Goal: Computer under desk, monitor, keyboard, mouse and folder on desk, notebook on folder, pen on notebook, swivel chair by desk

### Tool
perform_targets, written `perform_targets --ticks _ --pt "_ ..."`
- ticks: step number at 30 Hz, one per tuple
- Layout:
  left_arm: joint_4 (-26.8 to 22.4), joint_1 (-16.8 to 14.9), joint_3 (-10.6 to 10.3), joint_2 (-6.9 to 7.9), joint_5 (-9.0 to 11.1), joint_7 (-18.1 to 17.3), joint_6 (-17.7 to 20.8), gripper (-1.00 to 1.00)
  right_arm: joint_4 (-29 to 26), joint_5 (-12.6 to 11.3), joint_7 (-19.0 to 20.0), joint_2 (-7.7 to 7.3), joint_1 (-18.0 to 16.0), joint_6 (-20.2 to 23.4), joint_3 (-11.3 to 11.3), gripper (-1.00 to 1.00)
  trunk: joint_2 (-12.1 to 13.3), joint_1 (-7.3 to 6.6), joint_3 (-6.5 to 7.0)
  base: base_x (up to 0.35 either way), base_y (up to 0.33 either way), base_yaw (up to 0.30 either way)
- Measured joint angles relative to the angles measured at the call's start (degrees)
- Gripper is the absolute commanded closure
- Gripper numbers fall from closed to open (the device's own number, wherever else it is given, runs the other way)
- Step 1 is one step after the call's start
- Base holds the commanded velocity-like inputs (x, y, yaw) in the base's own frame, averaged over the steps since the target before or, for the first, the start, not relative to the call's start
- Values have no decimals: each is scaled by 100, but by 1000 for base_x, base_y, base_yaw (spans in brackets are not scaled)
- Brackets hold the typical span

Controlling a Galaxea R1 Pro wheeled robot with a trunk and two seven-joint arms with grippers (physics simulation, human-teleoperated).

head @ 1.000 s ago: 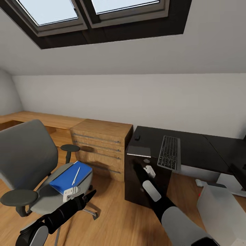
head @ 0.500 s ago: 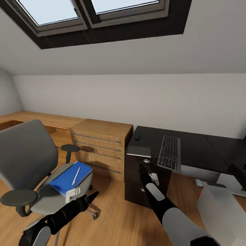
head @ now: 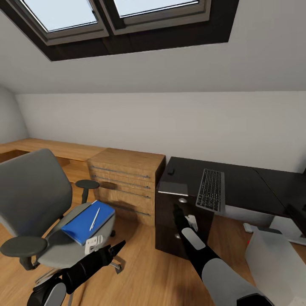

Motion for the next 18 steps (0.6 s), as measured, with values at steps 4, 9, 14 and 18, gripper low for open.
perform_targets --ticks 4,9,14,18 --pt "40 0 1 -4 0 5 -5 -100 -6 8 183 0 1 -6 4 -100 0 -2 0 196 127 0" --pt "94 0 -2 -5 1 7 -7 -100 -8 8 526 0 1 -10 3 -100 0 -1 0 231 122 0" --pt "114 0 3 -6 1 7 -9 -100 3 8 899 0 6 -8 -8 -100 0 0 0 76 34 0" --pt "119 0 4 -6 1 6 -9 -100 6 8 1012 0 9 -7 -17 -100 0 0 0 67 15 0"
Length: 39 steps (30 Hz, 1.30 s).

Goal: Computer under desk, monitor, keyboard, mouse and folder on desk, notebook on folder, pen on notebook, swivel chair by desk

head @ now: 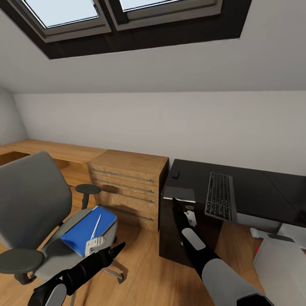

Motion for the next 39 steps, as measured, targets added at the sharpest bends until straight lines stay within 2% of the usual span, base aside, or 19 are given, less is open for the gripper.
perform_targets --ticks 10,17,22,27,32,39 --pt "2 0 -2 -6 3 0 0 -100 5 4 41 0 1 -3 -37 -100 0 0 0 157 23 0" --pt "3 0 -7 -9 10 -2 0 -100 47 -160 29 0 1 1 -313 -100 0 1 0 13 1 0" --pt "3 0 -8 -7 98 -13 0 -100 56 -212 23 0 1 3 -422 -100 0 1 0 3 0 0" --pt "2 0 -1 -1 280 -22 6 -100 98 -235 21 0 1 8 -464 -100 0 1 0 0 0 0" --pt "2 0 -4 0 305 -23 8 -100 134 -238 21 0 1 14 -470 -100 0 1 0 0 0 0" --pt "2 0 4 5 300 -19 9 -100 149 -241 21 0 1 18 -473 -100 -279 154 -125 0 0 0"
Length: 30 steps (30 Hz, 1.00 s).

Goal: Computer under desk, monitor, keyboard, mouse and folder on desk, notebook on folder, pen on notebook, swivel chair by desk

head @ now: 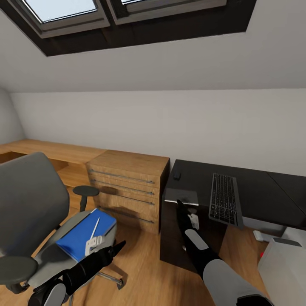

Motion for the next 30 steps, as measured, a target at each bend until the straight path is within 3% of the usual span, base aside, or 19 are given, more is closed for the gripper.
perform_targets --ticks 3,16,30 --pt "0 0 0 1 -2 1 0 -100 2 1 0 0 0 0 1 -100 -120 66 -54 0 0 0" --pt "0 0 0 -3 3 1 0 -100 -2 2 4 0 0 -2 3 -100 -122 67 -54 3 0 0" --pt "0 0 -3 -5 6 0 -1 -100 2 3 5 0 0 -13 3 -100 -122 66 -54 109 0 0"
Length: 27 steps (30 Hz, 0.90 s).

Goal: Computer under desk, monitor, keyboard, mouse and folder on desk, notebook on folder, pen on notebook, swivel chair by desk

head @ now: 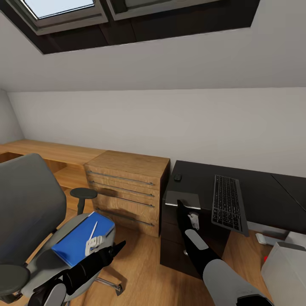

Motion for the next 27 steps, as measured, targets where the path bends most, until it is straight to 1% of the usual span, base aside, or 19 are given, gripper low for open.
perform_targets --ticks 8,15,20,24,27 --pt "0 0 0 0 8 -2 1 -100 0 0 -2 0 0 -3 -1 -100 0 0 0 10 0 0" --pt "0 0 0 0 8 -2 -4 -100 0 7 -5 0 0 -4 -10 -100 0 -1 0 111 -42 0" --pt "0 0 0 0 9 -1 -7 -100 1 6 -44 0 0 -10 -25 -100 0 0 0 38 -16 0" --pt "1 0 0 0 9 -2 -6 -100 1 5 -109 0 0 -9 -88 -100 0 0 0 14 -6 0" --pt "0 0 0 0 9 -4 -7 -100 2 7 -159 0 0 -14 -184 -100 0 0 0 5 -2 0"
